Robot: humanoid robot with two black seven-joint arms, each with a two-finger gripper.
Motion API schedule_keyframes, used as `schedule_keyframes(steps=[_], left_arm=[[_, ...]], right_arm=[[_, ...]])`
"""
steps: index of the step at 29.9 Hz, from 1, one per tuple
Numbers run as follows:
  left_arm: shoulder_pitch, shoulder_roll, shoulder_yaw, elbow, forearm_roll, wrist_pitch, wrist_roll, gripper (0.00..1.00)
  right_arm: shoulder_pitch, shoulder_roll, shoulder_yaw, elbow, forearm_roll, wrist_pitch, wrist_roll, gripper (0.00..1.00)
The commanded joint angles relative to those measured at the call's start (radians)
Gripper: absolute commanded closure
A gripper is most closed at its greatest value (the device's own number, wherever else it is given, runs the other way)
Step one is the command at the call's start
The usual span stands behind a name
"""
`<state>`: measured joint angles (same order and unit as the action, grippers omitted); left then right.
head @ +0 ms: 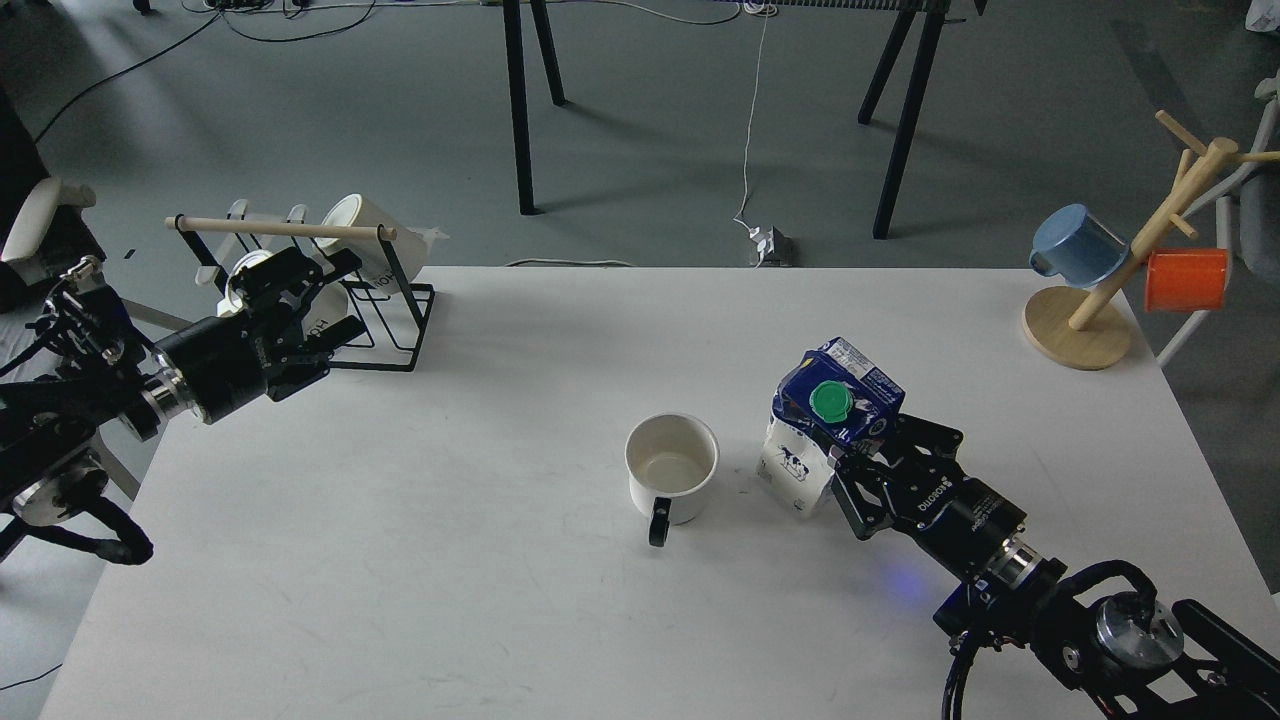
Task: Place cup and milk with both arms
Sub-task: 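Carry the milk carton with the right gripper beside the white mug, then open the right gripper and withdraw it from the carton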
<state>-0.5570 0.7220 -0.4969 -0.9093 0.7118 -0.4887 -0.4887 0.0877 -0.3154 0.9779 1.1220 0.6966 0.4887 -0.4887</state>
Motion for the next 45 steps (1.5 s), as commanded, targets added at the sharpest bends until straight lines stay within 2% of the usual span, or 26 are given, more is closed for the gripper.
schedule_keyframes(steps=[1, 8, 20, 23, 24, 25, 26, 31, 38, 45], left_arm=[[0.0, -0.001, 0.0, 0.001, 0.0, 0.0, 0.0, 0.06], [0.002, -0.001, 0.0, 0.004, 0.0, 0.0, 0.0, 0.06], [0.006, -0.003, -0.002, 0.006, 0.02, 0.0, 0.0, 0.06], [0.008, -0.003, -0.002, 0.006, 0.02, 0.0, 0.0, 0.06], [0.008, -0.003, -0.002, 0.006, 0.02, 0.0, 0.0, 0.06], [0.008, -0.003, -0.002, 0.006, 0.02, 0.0, 0.0, 0.06], [0.008, -0.003, -0.002, 0.006, 0.02, 0.0, 0.0, 0.06], [0.006, -0.001, -0.002, 0.007, 0.02, 0.0, 0.0, 0.06], [0.006, -0.001, -0.002, 0.009, 0.02, 0.0, 0.0, 0.06], [0.011, -0.001, -0.003, 0.012, 0.02, 0.0, 0.0, 0.06]], right_arm=[[0.018, 0.022, -0.01, -0.024, -0.018, 0.0, 0.0, 0.66], [0.017, 0.052, -0.013, -0.03, -0.063, 0.0, 0.0, 0.66], [0.014, 0.059, -0.027, -0.036, -0.071, 0.0, 0.0, 0.5], [0.012, 0.059, -0.027, -0.034, -0.071, 0.0, 0.0, 0.31], [0.01, 0.059, -0.027, -0.033, -0.071, 0.0, 0.0, 0.2], [0.01, 0.059, -0.027, -0.031, -0.071, 0.0, 0.0, 0.03], [0.009, 0.059, -0.027, -0.025, -0.069, 0.0, 0.0, 0.0], [-0.02, 0.026, -0.019, 0.01, -0.068, 0.0, 0.0, 0.0], [-0.147, -0.117, 0.013, 0.156, -0.06, 0.0, 0.0, 0.0], [-0.321, -0.277, 0.238, 0.199, -0.054, 0.0, 0.0, 0.0]])
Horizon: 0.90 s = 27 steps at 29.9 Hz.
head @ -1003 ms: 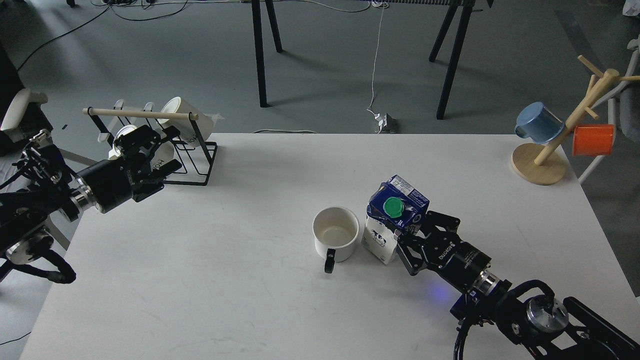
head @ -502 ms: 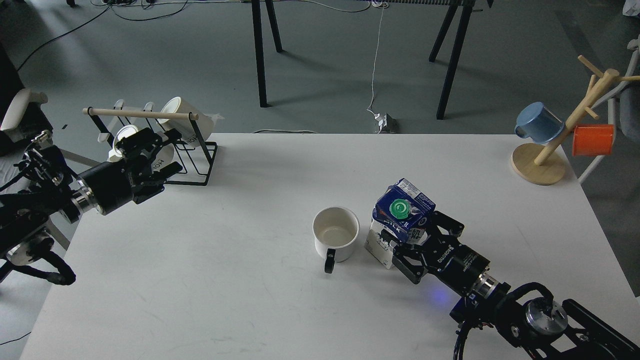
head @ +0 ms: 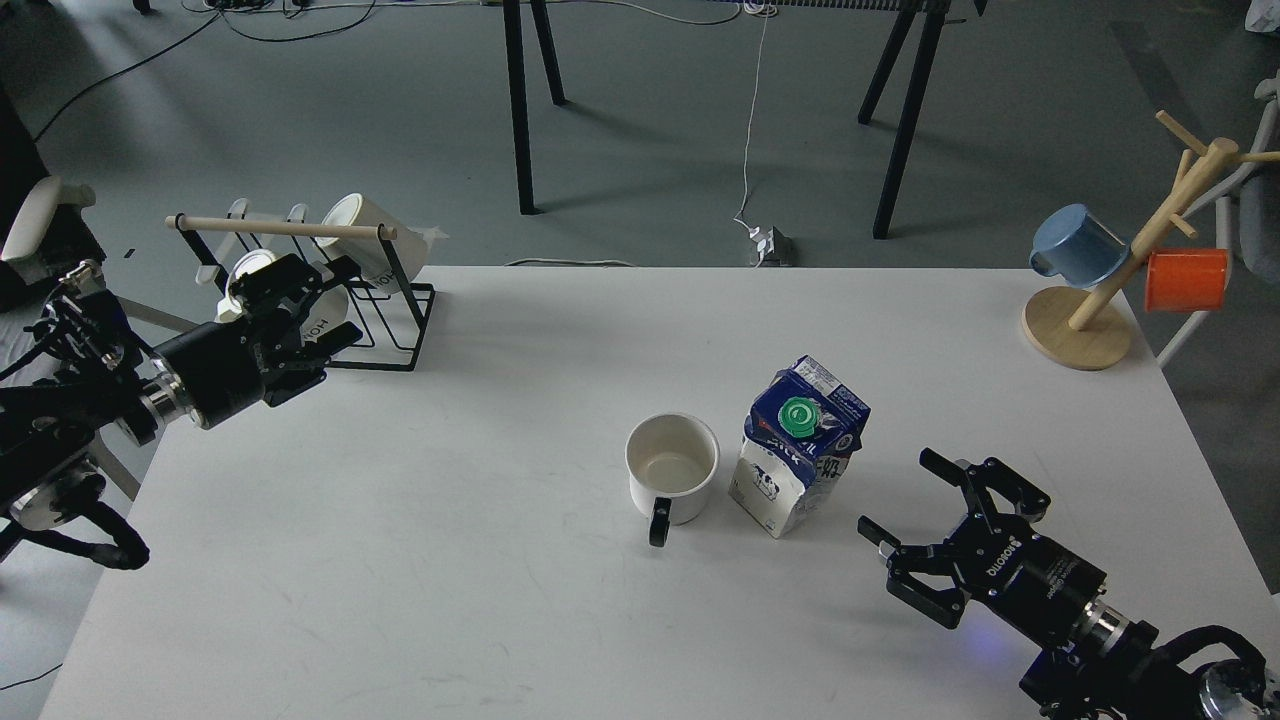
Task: Place cup and milk with both arms
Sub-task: 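Open the right gripper and withdraw it from the carton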
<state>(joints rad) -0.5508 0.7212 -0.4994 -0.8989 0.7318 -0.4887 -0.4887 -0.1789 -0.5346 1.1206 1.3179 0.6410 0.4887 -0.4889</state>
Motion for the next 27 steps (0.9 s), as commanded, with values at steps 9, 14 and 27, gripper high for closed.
schedule_keyframes(steps=[9, 14, 27], left_arm=[[0.038, 0.0, -0.01, 0.002, -0.002, 0.0, 0.0, 0.04], [0.041, 0.0, -0.016, 0.002, -0.012, 0.0, 0.0, 0.04], [0.017, 0.017, -0.149, 0.0, -0.023, 0.0, 0.0, 0.04]], right_arm=[[0.149, -0.254, 0.308, -0.185, 0.121, 0.0, 0.0, 0.0], [0.393, -0.259, 0.173, -0.371, 0.118, 0.0, 0.0, 0.0], [0.447, -0.151, 0.097, -0.39, 0.097, 0.0, 0.0, 0.0]])
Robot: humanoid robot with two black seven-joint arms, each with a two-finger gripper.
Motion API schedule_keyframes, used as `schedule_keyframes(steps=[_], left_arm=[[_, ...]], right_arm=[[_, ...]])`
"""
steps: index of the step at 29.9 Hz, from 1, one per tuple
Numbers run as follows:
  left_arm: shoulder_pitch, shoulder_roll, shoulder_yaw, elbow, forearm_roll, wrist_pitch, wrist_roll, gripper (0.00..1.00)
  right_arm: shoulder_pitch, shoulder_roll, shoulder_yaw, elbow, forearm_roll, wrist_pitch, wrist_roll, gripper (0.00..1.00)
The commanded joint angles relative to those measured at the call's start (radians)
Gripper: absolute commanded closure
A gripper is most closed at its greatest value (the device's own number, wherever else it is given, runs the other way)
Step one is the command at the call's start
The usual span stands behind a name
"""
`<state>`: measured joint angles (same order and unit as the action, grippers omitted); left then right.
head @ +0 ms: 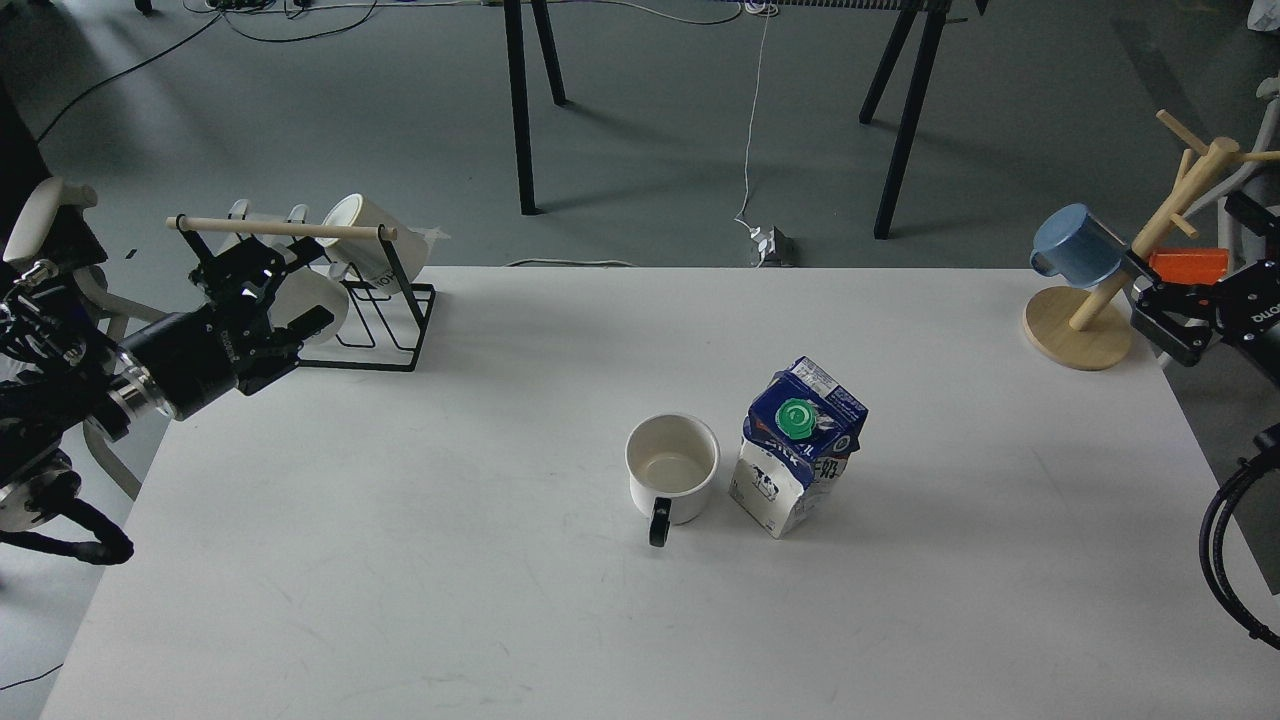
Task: Place cup and milk with both arms
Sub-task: 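Open the right gripper and withdraw it from the carton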
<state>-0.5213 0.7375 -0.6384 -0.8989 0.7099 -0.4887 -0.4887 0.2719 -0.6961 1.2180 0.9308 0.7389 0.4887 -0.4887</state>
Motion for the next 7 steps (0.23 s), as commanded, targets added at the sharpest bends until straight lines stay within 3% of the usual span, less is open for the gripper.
schedule_keyframes(steps=[1, 7], left_arm=[[-0.025, 0.0, -0.009, 0.0, -0.001, 0.0, 0.0, 0.04], [-0.034, -0.01, 0.005, 0.0, -0.001, 0.0, 0.0, 0.04]], right_arm=[[-0.002, 0.012, 0.0, -0.003, -0.001, 0.0, 0.0, 0.0], [0.006, 0.018, 0.002, -0.003, -0.001, 0.0, 0.0, 0.0]])
